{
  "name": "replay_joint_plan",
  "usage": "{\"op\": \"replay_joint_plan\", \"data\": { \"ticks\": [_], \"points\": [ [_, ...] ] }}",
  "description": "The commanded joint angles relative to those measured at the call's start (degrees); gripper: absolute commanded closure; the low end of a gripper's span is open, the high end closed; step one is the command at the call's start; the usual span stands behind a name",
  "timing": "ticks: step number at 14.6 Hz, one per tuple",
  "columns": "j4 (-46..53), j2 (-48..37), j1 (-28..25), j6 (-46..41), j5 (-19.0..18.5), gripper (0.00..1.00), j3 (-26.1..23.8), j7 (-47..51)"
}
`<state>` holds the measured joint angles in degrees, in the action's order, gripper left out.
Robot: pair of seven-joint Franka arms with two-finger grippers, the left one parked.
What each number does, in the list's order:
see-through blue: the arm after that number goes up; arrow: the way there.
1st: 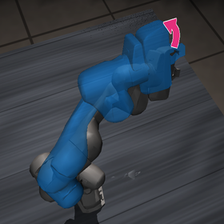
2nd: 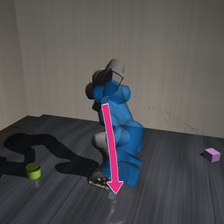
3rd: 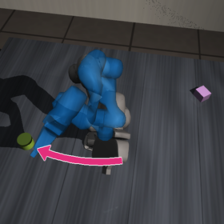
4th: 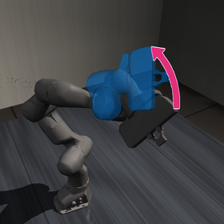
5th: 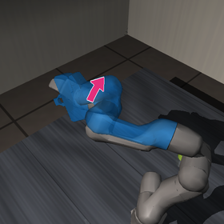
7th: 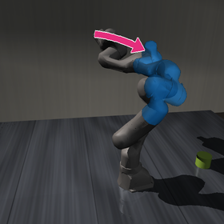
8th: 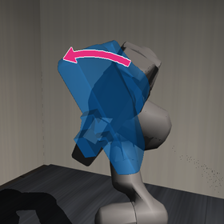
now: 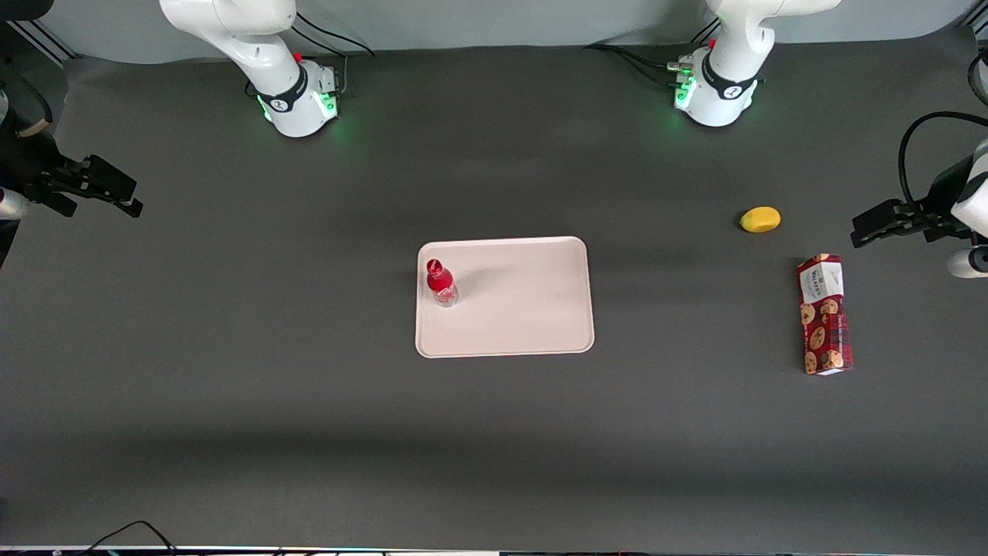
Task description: Place coke bottle on tray
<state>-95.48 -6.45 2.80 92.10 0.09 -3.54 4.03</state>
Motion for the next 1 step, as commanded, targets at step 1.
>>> {"op": "replay_joint_plan", "data": {
  "ticks": [1],
  "points": [
    [1.08,0.12,-2.53,-1.22,1.14,0.0,1.69,0.36]
  ]
}}
